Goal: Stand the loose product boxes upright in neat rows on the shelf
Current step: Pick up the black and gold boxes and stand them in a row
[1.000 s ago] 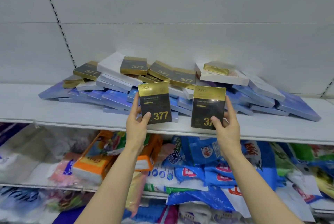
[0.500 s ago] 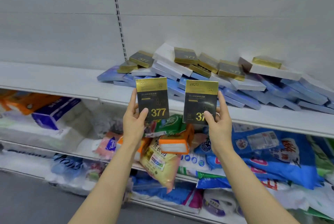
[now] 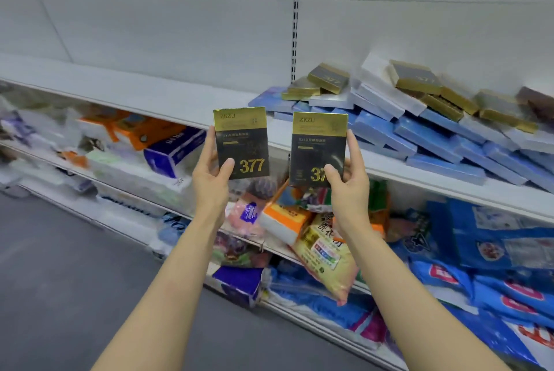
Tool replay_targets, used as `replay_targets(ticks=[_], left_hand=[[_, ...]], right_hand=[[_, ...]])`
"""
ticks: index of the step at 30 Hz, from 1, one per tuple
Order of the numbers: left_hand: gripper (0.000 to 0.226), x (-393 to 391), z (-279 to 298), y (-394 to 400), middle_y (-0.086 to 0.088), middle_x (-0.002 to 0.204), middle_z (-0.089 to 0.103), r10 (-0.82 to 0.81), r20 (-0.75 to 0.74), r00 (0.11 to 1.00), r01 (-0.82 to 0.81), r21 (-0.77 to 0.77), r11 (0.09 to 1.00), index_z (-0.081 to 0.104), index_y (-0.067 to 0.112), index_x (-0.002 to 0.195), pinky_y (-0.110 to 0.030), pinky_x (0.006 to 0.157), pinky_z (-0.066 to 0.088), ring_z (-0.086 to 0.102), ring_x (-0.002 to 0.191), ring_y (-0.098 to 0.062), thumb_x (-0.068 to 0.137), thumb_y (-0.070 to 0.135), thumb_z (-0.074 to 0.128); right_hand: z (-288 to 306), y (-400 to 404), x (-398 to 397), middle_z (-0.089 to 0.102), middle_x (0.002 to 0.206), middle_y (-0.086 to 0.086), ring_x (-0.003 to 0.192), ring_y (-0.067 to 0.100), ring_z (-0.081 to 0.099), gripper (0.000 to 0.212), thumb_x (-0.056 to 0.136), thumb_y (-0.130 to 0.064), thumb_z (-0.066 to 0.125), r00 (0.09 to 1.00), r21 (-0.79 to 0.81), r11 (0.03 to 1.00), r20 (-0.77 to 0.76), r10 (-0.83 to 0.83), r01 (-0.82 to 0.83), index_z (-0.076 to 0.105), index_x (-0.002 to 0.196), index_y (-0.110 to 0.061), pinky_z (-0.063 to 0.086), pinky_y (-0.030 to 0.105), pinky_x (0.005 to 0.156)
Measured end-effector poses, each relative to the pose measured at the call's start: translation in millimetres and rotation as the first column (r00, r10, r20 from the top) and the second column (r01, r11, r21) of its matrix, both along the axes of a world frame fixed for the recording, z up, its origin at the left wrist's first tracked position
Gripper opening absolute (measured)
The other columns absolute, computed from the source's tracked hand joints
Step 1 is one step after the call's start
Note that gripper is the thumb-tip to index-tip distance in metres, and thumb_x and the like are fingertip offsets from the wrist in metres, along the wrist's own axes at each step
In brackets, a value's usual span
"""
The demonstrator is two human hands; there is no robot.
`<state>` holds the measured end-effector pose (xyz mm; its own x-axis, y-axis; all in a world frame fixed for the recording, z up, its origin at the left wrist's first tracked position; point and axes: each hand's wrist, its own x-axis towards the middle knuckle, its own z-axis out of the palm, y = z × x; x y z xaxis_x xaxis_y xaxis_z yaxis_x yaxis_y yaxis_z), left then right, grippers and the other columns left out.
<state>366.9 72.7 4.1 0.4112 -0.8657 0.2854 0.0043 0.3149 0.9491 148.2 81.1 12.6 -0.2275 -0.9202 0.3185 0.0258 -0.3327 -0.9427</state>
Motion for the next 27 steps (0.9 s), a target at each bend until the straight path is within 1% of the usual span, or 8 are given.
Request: replay_targets(ticks=[4, 8, 14, 16, 19, 21, 24, 27], left_hand=[[0.071, 36, 3, -9, -0.003, 0.139, 0.056, 0.065, -0.029, 0.997, -0.065, 0.009, 0.998, 0.043, 0.043, 0.145, -0.039, 0.103, 0.050, 0.055, 0.126, -0.013, 0.095, -0.006, 0.054], [0.069, 75, 5, -19, 0.005, 0.127, 0.060, 0.155, -0.052, 0.987, -0.154, 0.012, 0.988, 0.040, 0.036, 0.149, -0.023, 0.092, 0.054, 0.060, 0.108, 0.005, 0.095, -0.007, 0.053], [0.072, 136, 1, -34, -0.003, 0.130, 0.058, 0.210, -0.052, 0.976, -0.208, 0.033, 0.977, 0.042, 0.048, 0.144, -0.038, 0.099, 0.052, 0.059, 0.116, -0.013, 0.095, -0.003, 0.054], [0.072, 163, 2, -44, -0.004, 0.131, 0.058, 0.216, -0.041, 0.975, -0.215, 0.034, 0.976, 0.042, 0.050, 0.143, -0.035, 0.097, 0.053, 0.058, 0.120, -0.019, 0.096, -0.003, 0.053], [0.071, 203, 5, -57, -0.001, 0.131, 0.058, 0.189, -0.048, 0.981, -0.188, 0.032, 0.982, 0.041, 0.041, 0.147, -0.018, 0.083, 0.054, 0.060, 0.113, -0.009, 0.096, -0.007, 0.052], [0.070, 231, 8, -64, -0.003, 0.138, 0.055, 0.169, -0.035, 0.985, -0.168, 0.025, 0.985, 0.040, 0.039, 0.148, -0.013, 0.082, 0.053, 0.058, 0.117, -0.009, 0.096, -0.007, 0.052], [0.070, 277, 13, -78, -0.002, 0.140, 0.055, 0.158, -0.007, 0.987, -0.157, 0.020, 0.987, 0.040, 0.040, 0.148, -0.012, 0.079, 0.053, 0.056, 0.118, -0.005, 0.097, -0.005, 0.052], [0.069, 316, 18, -91, 0.003, 0.129, 0.059, 0.149, -0.001, 0.989, -0.149, 0.015, 0.989, 0.041, 0.039, 0.148, -0.017, 0.086, 0.054, 0.056, 0.113, 0.007, 0.096, -0.005, 0.053]], right_hand=[[5, -25, 39, 0.059, 0.131, -0.004, 0.112, 0.007, 0.061, 0.070, 0.096, 0.001, 0.050, 0.998, -0.013, 0.998, 0.010, 0.059, -0.059, 0.033, 0.147, -0.043, 0.056, 0.037, 0.091], [5, -45, 77, 0.057, 0.133, -0.003, 0.115, 0.010, 0.060, 0.069, 0.096, 0.000, 0.050, 0.991, -0.019, 0.991, 0.012, 0.131, -0.131, 0.035, 0.145, -0.047, 0.055, 0.043, 0.092], [6, -74, 140, 0.057, 0.134, 0.002, 0.110, 0.010, 0.062, 0.068, 0.096, 0.000, 0.050, 0.984, -0.027, 0.984, -0.003, 0.178, -0.178, 0.034, 0.147, -0.042, 0.056, 0.026, 0.086], [6, -83, 166, 0.057, 0.133, 0.001, 0.109, 0.008, 0.061, 0.068, 0.096, 0.001, 0.051, 0.984, -0.019, 0.984, 0.013, 0.178, -0.178, 0.035, 0.146, -0.043, 0.056, 0.026, 0.086], [6, -97, 207, 0.059, 0.125, 0.001, 0.100, 0.006, 0.063, 0.068, 0.096, 0.000, 0.051, 0.988, -0.003, 0.989, 0.041, 0.150, -0.150, 0.035, 0.146, -0.044, 0.055, 0.022, 0.081], [6, -104, 237, 0.060, 0.125, 0.003, 0.100, 0.008, 0.063, 0.069, 0.096, 0.000, 0.052, 0.990, 0.001, 0.992, 0.052, 0.128, -0.128, 0.035, 0.146, -0.044, 0.055, 0.023, 0.081], [6, -112, 281, 0.061, 0.126, 0.002, 0.102, 0.008, 0.063, 0.068, 0.096, 0.001, 0.051, 0.992, 0.012, 0.995, 0.076, 0.101, -0.102, 0.034, 0.147, -0.043, 0.054, 0.018, 0.077], [8, -119, 318, 0.060, 0.125, 0.000, 0.099, 0.001, 0.062, 0.066, 0.097, 0.000, 0.049, 0.992, 0.024, 0.996, 0.098, 0.080, -0.082, 0.033, 0.148, -0.039, 0.052, 0.012, 0.071]])
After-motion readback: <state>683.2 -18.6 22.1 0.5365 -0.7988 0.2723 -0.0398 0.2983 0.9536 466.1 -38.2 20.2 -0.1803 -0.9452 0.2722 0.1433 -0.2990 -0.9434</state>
